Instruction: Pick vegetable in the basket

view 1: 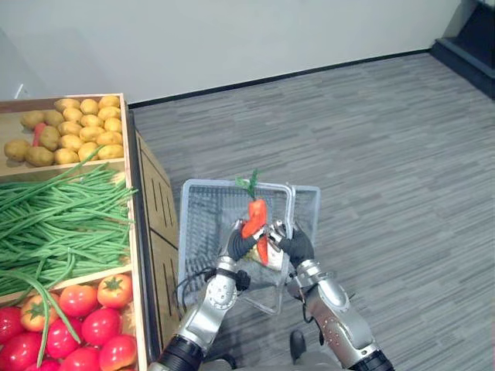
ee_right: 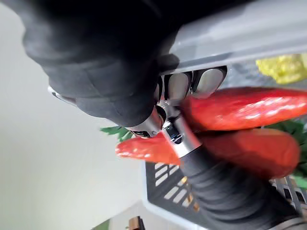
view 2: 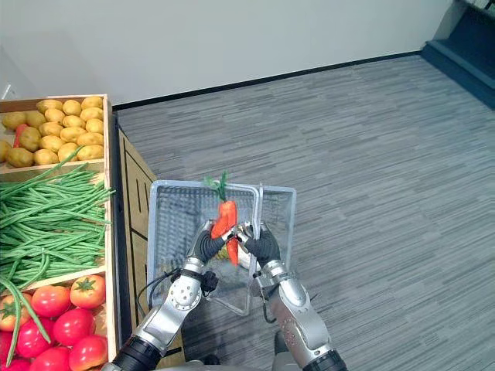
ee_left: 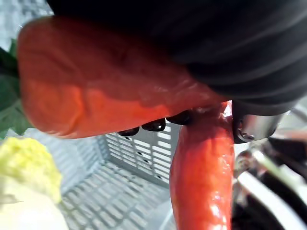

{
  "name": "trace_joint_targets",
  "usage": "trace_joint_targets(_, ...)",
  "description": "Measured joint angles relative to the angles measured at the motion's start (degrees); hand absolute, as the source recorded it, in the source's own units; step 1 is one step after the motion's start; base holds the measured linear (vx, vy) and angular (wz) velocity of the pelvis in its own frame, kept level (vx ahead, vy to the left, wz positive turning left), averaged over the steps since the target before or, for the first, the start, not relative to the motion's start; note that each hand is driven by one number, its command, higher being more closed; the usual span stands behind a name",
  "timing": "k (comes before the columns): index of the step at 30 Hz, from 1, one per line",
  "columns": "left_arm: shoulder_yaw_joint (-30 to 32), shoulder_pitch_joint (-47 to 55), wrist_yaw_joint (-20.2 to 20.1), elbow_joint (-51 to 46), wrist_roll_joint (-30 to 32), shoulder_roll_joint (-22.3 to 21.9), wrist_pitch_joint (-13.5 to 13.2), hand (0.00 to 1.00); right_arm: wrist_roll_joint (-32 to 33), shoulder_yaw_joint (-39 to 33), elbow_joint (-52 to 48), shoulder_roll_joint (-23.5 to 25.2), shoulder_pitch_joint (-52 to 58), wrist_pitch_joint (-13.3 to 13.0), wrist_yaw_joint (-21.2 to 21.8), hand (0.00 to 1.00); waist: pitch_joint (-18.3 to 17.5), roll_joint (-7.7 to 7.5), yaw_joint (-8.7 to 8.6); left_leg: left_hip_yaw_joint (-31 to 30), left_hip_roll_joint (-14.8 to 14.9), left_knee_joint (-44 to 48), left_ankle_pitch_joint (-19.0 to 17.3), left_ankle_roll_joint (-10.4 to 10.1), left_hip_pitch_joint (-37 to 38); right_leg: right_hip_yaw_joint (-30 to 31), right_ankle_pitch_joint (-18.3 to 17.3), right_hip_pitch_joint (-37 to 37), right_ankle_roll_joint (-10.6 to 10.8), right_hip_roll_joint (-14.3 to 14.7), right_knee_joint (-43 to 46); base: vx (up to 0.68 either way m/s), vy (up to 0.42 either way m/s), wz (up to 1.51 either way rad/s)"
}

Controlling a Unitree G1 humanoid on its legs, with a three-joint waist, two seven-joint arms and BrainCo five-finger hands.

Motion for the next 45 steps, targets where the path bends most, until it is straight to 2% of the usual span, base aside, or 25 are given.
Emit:
trace_joint_targets(3,0.0,0.5,0.2,1.0,0.0,0.5,0.1,0.0,0.8,0.7,-0.4,0.0,-0.1,0.0,-0.2,1.0,-0.2,-0.28,0.14,-0.1,-0.2,0.0,0.1,0.2,0.0,0.0,0.4,0.0,0.0,0.0,0.0,-0.04,0.002,0.01)
trace_joint_targets(7,0.0,1.8,0.3,4.3,1.1,0.5,1.5,0.0,8.3,4.4,-4.0,0.0,-0.4,-0.7,-1.0,1.0,-0.2,-0.31,0.05,-0.6,0.0,-1.5,1.2,0.2,0.2,-0.2,1.1,-0.1,-0.6,0.0,-0.3,-0.06,-0.014,0.05)
trace_joint_targets(8,0.3,1.9,0.5,4.3,1.2,0.9,1.5,0.0,8.7,5.0,-3.9,-0.5,-0.5,-1.0,-1.0,1.0,-0.3,-0.38,0.49,-0.7,0.1,-1.7,1.3,0.1,0.2,-0.2,1.1,-0.1,-0.6,0.1,-0.3,-0.06,-0.023,0.06)
trace_joint_targets(13,0.4,1.8,0.6,4.3,1.2,2.0,1.8,0.0,12.4,6.3,-3.9,-2.3,-1.7,-1.0,-0.9,1.0,-0.5,-0.8,0.46,-1.3,0.1,-2.1,2.0,0.0,-0.2,-0.2,1.1,-0.3,-0.6,0.2,-1.0,-0.09,-0.044,0.02)
trace_joint_targets(15,0.6,1.8,0.6,4.3,1.2,2.1,1.8,0.0,13.7,6.3,-3.9,-2.4,-1.6,-1.0,-0.9,1.0,-0.7,-0.99,0.46,-1.4,0.0,-2.4,2.3,-0.2,-0.3,-0.1,0.9,-0.3,-0.4,0.1,-1.5,-0.11,-0.061,-0.04)
trace_joint_targets(18,1.8,1.8,0.6,4.3,1.2,1.9,1.8,0.0,14.7,6.1,-3.8,-2.3,-1.3,-1.0,-0.9,1.0,-1.1,-1.61,0.19,-1.7,-0.2,-3.5,3.1,-0.8,-0.2,0.0,-0.3,-0.3,1.1,0.0,-1.8,-0.07,-0.069,0.04)
trace_joint_targets(20,2.2,1.9,0.6,3.9,1.2,1.7,1.8,0.0,14.6,5.7,-3.8,-2.2,-0.4,-1.2,-0.9,1.0,-1.1,-1.6,0.1,-2.1,0.0,-4.0,3.4,-1.3,-0.2,-0.1,-0.6,-0.3,1.0,0.5,-1.8,-0.05,-0.065,0.06)
trace_joint_targets(23,3.3,3.4,0.6,-1.6,1.2,0.9,1.8,0.0,11.5,2.4,-2.5,-2.0,3.1,-1.3,-0.8,1.0,-1.1,-1.55,0.19,-2.2,0.7,-4.5,3.9,-2.0,0.2,-0.4,-0.7,-0.3,0.9,1.2,-1.8,0.01,-0.06,0.01)
trace_joint_targets(25,4.6,4.2,0.6,-5.7,1.0,0.1,1.1,0.0,5.9,-0.3,0.8,-1.4,4.1,-1.2,-1.0,1.0,-1.2,-1.48,0.25,-2.3,0.8,-5.1,4.1,-2.0,0.4,-0.6,-0.8,-0.2,0.9,1.4,-1.8,0.03,-0.021,0.01)
trace_joint_targets(27,4.9,4.3,0.6,-7.5,0.9,-0.3,0.6,0.0,2.9,-1.7,1.8,-1.0,4.5,-0.8,-1.2,1.0,-1.2,-1.47,0.35,-2.4,0.8,-5.0,4.1,-2.0,0.4,-0.7,-0.8,-0.1,0.9,1.4,-1.8,0.03,0.006,0.05)
trace_joint_targets(32,9.3,8.3,0.3,-14.7,-3.2,-1.6,-2.7,0.0,-9.6,-8.8,4.3,0.8,6.6,0.2,-3.4,1.0,-1.4,-1.26,0.47,-3.9,0.5,-5.4,4.1,-2.0,0.9,-2.9,-0.8,0.9,0.9,1.1,-1.8,0.03,0.024,0.17)
trace_joint_targets(37,14.5,15.5,-2.0,-17.9,-14.0,-2.0,-4.4,0.0,-19.6,-17.2,7.3,0.6,7.3,0.2,-5.2,1.0,-2.8,0.42,0.64,-5.5,0.1,-5.6,4.1,-1.9,1.3,-4.7,-1.0,2.2,1.2,0.8,-1.8,0.01,0.018,0.17)
trace_joint_targets(40,17.4,17.5,-2.6,-18.3,-17.4,-2.0,-4.9,0.0,-22.6,-20.3,8.9,0.6,7.4,0.2,-5.3,1.0,-2.8,0.55,0.76,-6.5,0.1,-5.4,4.0,-1.8,1.1,-5.4,-1.2,2.8,1.5,0.3,-1.8,-0.04,0.014,0.18)
trace_joint_targets(41,19.8,19.2,-3.5,-18.2,-20.4,-2.6,-5.1,0.0,-24.2,-22.3,10.3,0.3,7.4,0.1,-5.3,1.0,-2.9,0.58,0.84,-7.0,0.1,-4.9,4.0,-1.7,0.4,-5.4,-1.3,2.8,1.6,0.2,-1.8,-0.07,0.022,0.1)
trace_joint_targets(45,23.7,21.7,-5.0,-16.2,-23.9,-2.5,-5.4,0.0,-25.4,-26.2,14.2,0.0,8.1,0.1,-5.2,1.0,-2.9,0.64,1.32,-7.6,-0.1,-4.2,3.9,-1.6,-0.3,-6.0,-2.1,2.8,2.0,0.0,-1.8,-0.04,-0.004,0.1)
